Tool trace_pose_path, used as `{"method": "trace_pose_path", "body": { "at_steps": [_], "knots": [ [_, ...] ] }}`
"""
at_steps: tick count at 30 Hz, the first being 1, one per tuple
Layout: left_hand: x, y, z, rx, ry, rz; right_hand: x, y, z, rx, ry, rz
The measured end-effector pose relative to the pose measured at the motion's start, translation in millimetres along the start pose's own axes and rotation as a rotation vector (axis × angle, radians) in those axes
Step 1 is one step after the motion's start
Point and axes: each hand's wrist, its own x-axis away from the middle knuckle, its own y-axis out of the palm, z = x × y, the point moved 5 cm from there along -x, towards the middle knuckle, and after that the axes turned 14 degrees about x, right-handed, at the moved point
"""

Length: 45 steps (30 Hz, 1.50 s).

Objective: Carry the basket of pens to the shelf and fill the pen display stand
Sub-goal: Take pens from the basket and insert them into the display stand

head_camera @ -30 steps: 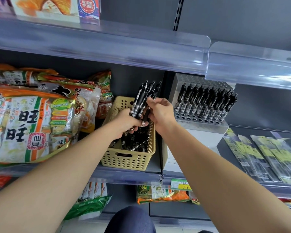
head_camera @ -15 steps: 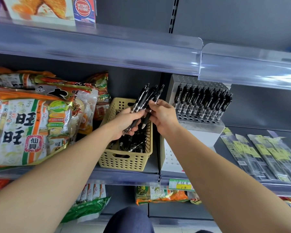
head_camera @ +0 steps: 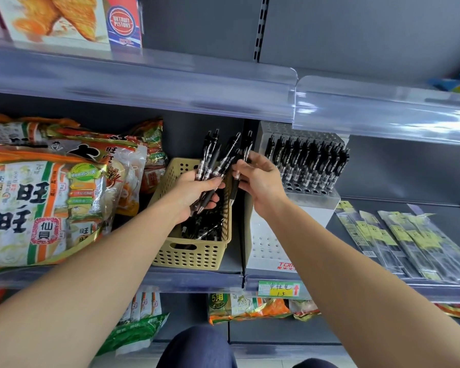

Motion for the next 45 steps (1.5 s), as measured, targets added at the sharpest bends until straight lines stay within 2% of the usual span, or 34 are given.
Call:
{"method": "trace_pose_path", "body": {
  "at_steps": [16,34,45],
  "knots": [
    [16,33,-9,0.098,-0.003,-0.058,19,-57,-14,0.101,-0.040,0.183],
    [29,79,-29,0.196,-0.043,-0.037,11,-124,-62,0.583,-0.311,0.532],
    [26,88,-29,0.142,-0.053,-0.088,4,-121,-54,0.767,-0.326,0.507]
  ]
}}
